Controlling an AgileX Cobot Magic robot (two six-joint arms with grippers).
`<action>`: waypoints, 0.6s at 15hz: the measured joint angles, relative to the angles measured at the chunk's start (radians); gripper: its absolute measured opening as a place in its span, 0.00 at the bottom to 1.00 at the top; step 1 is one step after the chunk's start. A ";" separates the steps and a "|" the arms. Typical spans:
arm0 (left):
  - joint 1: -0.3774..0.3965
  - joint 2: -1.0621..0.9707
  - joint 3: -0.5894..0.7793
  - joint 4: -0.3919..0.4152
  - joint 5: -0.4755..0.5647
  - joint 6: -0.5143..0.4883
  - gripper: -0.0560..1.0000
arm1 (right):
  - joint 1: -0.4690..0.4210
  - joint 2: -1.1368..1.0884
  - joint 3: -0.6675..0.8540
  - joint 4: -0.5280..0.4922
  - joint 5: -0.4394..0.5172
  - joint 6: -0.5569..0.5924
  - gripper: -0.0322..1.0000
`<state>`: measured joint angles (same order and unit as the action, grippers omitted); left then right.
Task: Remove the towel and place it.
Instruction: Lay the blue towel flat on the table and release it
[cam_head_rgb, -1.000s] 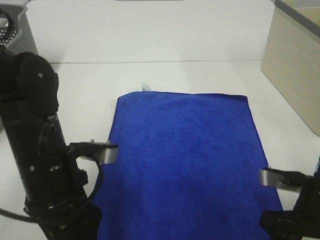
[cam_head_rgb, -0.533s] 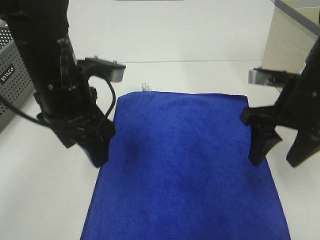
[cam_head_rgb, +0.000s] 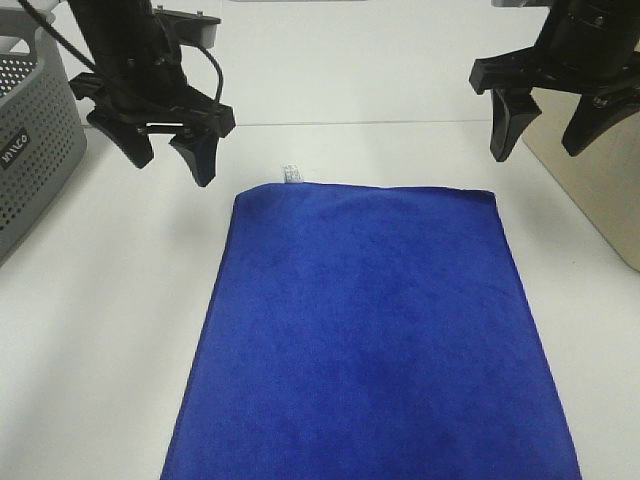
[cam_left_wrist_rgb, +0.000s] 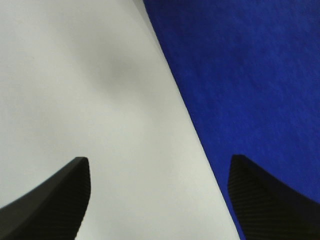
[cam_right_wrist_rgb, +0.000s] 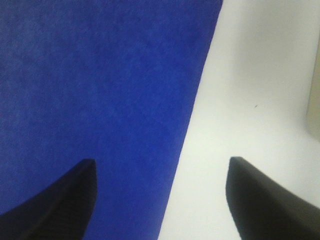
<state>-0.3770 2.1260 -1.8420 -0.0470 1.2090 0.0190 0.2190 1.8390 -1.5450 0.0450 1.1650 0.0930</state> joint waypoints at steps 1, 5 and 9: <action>0.000 0.050 -0.072 0.014 0.001 -0.019 0.73 | 0.000 0.052 -0.061 -0.023 0.000 0.011 0.72; 0.000 0.256 -0.321 0.047 0.003 -0.071 0.73 | 0.000 0.294 -0.308 -0.068 -0.001 0.014 0.72; 0.000 0.366 -0.435 0.047 0.003 -0.079 0.73 | -0.013 0.467 -0.449 -0.111 0.027 0.015 0.72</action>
<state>-0.3770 2.4920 -2.2770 0.0000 1.2120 -0.0600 0.2060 2.3060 -1.9940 -0.0660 1.1920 0.1080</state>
